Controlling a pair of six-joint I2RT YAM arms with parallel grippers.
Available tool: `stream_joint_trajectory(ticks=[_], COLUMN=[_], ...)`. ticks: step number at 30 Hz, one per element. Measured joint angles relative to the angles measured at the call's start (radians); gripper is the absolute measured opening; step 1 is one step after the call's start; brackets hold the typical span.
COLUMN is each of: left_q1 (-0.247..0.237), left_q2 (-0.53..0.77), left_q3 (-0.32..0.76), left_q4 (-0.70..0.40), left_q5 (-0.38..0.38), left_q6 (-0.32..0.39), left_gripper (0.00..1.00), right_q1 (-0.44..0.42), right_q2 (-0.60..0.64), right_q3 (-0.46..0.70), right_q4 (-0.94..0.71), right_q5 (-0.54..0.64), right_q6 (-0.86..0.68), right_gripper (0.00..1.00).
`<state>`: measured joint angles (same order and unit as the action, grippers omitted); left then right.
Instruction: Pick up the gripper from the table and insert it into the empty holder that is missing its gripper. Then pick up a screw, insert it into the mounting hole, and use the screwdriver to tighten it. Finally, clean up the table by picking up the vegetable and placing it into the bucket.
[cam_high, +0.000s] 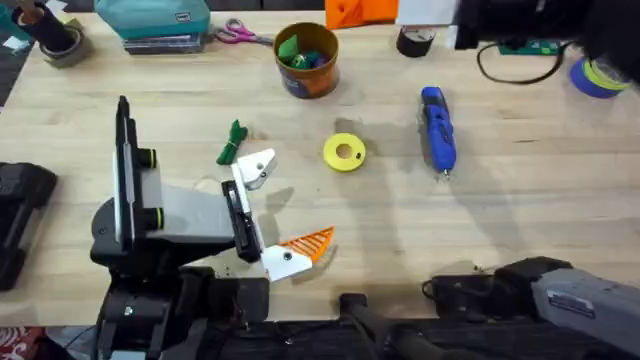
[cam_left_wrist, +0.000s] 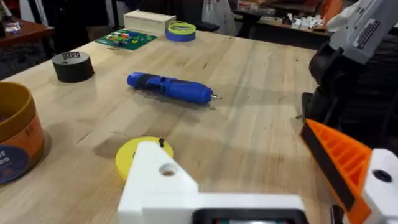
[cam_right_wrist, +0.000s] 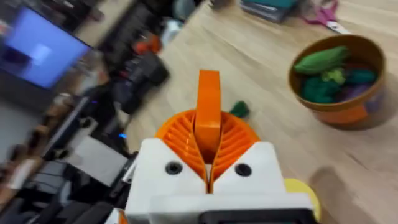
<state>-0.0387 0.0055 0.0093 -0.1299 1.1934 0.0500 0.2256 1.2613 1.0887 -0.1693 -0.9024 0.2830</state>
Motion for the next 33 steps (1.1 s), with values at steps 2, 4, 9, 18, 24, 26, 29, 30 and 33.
stream_joint_trajectory(ticks=[2,4,9,18,24,26,29,30,33], left_q1=[0.0,0.0,0.0,0.0,0.0,0.0,0.0,0.0,0.0], left_q2=[0.0,0.0,0.0,0.0,0.0,0.0,0.0,0.0,0.0], left_q3=[0.0,0.0,0.0,0.0,0.0,0.0,0.0,0.0,0.0], left_q4=[0.0,0.0,0.0,0.0,0.0,0.0,0.0,0.0,0.0], left_q5=[0.0,0.0,0.0,0.0,0.0,0.0,0.0,0.0,0.0], left_q6=[0.0,0.0,0.0,0.0,0.0,0.0,0.0,0.0,0.0], left_gripper=[0.985,0.985,0.985,0.985,0.986,0.986,0.985,0.985,0.985], right_q1=[-0.032,-0.057,-0.091,-0.097,-0.039,-0.012,0.032,0.046,0.079], right_q2=[0.001,0.005,0.044,0.237,0.361,0.377,0.389,0.389,0.389], right_q3=[-0.089,-0.181,-0.375,-0.469,-0.471,-0.471,-0.476,-0.481,-0.516], right_q4=[0.174,0.358,0.853,1.373,1.419,1.42,1.42,1.421,1.443], right_q5=[-0.088,-0.166,-0.301,-0.502,-0.577,-0.583,-0.584,-0.583,-0.573], right_q6=[0.104,0.218,0.529,0.984,1.139,1.157,1.171,1.176,1.18], right_gripper=[0.008,0.008,0.008,0.008,0.008,0.008,0.008,0.008,0.008])
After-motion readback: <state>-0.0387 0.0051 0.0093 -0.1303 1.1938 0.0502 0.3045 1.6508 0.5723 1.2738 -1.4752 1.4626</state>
